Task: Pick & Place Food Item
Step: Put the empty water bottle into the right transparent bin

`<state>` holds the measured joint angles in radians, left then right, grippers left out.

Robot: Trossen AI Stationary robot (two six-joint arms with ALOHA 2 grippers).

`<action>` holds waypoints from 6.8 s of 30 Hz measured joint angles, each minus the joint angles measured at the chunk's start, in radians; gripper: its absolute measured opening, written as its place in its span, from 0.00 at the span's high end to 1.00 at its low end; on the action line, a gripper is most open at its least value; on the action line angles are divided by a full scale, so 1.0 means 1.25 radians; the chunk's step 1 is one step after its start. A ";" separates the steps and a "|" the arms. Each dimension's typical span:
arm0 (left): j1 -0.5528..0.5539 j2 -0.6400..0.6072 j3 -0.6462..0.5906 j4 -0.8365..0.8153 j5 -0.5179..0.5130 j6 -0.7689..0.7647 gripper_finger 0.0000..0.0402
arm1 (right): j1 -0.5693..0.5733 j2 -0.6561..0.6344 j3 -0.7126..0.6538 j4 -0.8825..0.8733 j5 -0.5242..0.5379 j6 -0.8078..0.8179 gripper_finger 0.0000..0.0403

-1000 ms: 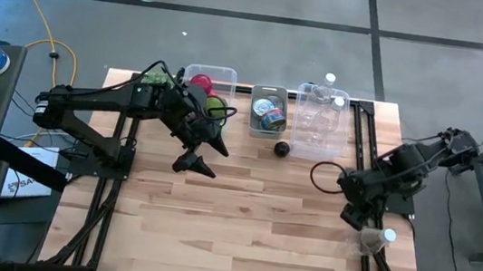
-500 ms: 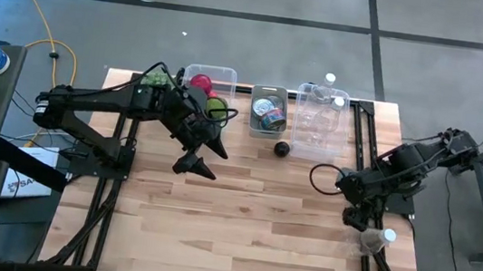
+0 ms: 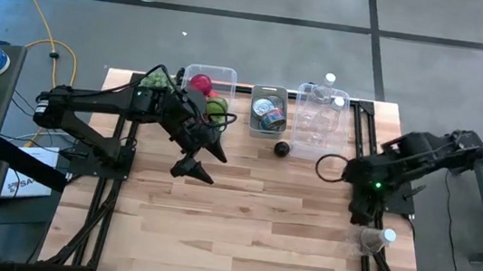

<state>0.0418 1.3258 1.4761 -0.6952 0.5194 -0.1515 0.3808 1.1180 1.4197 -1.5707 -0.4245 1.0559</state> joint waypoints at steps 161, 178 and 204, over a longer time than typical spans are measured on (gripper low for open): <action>0.008 0.001 0.000 0.076 -0.129 0.065 0.07 | 0.552 0.041 -0.077 0.070 0.339 0.687 0.66; 0.008 0.001 0.000 0.075 -0.128 0.147 0.07 | 0.478 0.045 -0.082 0.123 0.344 0.572 0.68; 0.008 0.001 0.000 0.079 -0.194 0.152 0.07 | 0.478 0.050 -0.079 0.122 0.361 0.495 0.68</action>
<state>0.0513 1.3266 1.4761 -0.5968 0.2764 0.0383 0.9787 1.1806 1.3210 -1.4185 0.0265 1.6741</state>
